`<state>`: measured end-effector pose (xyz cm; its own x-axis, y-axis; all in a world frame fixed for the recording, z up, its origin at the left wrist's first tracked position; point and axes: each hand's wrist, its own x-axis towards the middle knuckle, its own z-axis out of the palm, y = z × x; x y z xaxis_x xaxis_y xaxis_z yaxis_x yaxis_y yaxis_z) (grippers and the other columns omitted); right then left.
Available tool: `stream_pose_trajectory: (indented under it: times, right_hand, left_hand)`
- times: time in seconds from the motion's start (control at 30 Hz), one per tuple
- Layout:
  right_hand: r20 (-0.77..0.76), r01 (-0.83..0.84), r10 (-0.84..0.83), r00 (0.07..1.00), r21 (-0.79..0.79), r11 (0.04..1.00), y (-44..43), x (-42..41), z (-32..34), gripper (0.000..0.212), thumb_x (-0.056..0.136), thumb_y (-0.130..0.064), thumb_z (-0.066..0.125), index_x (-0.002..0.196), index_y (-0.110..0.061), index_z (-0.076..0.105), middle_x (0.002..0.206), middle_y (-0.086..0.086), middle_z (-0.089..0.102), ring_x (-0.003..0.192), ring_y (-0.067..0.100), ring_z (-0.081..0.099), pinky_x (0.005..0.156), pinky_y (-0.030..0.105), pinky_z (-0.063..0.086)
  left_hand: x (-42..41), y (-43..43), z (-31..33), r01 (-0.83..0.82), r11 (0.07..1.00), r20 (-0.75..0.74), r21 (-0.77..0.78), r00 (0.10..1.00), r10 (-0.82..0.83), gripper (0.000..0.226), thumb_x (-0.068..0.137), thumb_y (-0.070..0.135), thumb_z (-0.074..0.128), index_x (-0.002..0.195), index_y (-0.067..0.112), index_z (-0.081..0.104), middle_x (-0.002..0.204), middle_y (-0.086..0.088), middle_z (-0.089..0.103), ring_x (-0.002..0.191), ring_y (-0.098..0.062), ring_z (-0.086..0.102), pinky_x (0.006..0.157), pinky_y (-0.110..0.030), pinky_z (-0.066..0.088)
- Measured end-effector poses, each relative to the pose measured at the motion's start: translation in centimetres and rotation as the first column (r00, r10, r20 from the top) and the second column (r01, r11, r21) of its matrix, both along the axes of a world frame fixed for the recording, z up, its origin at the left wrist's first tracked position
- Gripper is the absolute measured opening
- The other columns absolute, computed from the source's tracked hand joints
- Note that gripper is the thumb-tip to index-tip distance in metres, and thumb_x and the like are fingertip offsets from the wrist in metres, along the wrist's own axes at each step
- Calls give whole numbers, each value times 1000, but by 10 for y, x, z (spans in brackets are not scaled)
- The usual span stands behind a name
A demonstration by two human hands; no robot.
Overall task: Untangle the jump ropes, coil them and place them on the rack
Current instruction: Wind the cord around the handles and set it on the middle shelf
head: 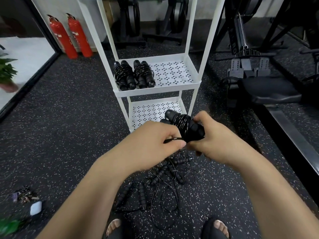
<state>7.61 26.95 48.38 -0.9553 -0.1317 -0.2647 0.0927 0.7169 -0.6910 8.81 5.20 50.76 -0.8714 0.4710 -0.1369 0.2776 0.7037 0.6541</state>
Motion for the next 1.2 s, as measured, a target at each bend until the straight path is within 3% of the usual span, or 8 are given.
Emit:
stream_pose_trajectory:
  times: [0.23,0.37,0.57,0.7,0.8,0.9,1.0,1.2]
  right_hand:
    - [249,-332,369,895,-179,926,-5,15,20,52,86,-11,87,119,-25,49,82,6,78,63,17,67,52,35,48]
    - [303,-391,504,809,-364,846,-2,21,29,53,91,-6,85,124,-23,48,90,5,77,74,17,69,55,29,45]
    - [224,-364,633,741,-658,659,3,26,32,45,91,1,83,119,-15,50,97,21,65,82,31,63,69,49,43]
    - [133,-285,567,813,-759,585,4,25,34,51,91,5,78,130,-8,48,102,13,71,79,26,66,63,32,46]
    - [95,-181,404,910,-785,593,2,21,31,54,88,-1,79,131,-2,46,106,15,72,78,26,69,60,29,48]
    - [66,-80,224,972,-809,582,-1,17,25,51,85,-8,83,124,-2,51,103,20,68,79,27,70,59,30,48]
    - [41,-21,107,993,-855,519,-5,14,21,48,84,-12,88,120,-6,56,109,25,71,84,27,69,64,34,46]
    - [25,60,-70,997,-832,552,-10,8,14,52,83,-32,86,122,-10,58,111,12,68,91,15,63,72,24,49]
  left_hand:
    - [-7,-21,8,-136,947,21,291,990,136,15,79,39,91,78,31,78,69,3,70,63,-9,60,65,-30,50]
    - [-16,-30,1,-123,905,19,407,992,126,24,71,40,92,82,22,80,81,-7,76,78,-34,68,74,-39,55]
    - [-27,-35,-15,-234,785,221,573,967,127,23,76,23,95,85,12,76,77,3,72,69,-6,62,66,-15,50]
    - [-46,-35,-45,-426,797,433,429,871,232,23,104,5,66,85,11,79,83,-11,74,81,-25,67,70,-42,64]
    - [-24,-11,-42,-486,709,318,511,873,370,37,104,-1,61,82,23,78,88,0,79,89,-12,73,84,-33,62]
    - [-16,11,-38,-538,606,316,586,840,441,25,102,-1,60,90,15,75,85,0,79,85,-16,70,86,-48,57]
    - [-14,22,-36,-558,522,348,645,823,449,25,101,2,64,86,20,74,75,8,73,62,-5,56,72,-35,45]
    - [-5,28,-40,-537,392,398,747,833,384,17,94,6,77,102,21,81,104,-3,80,93,-14,69,90,-30,55]
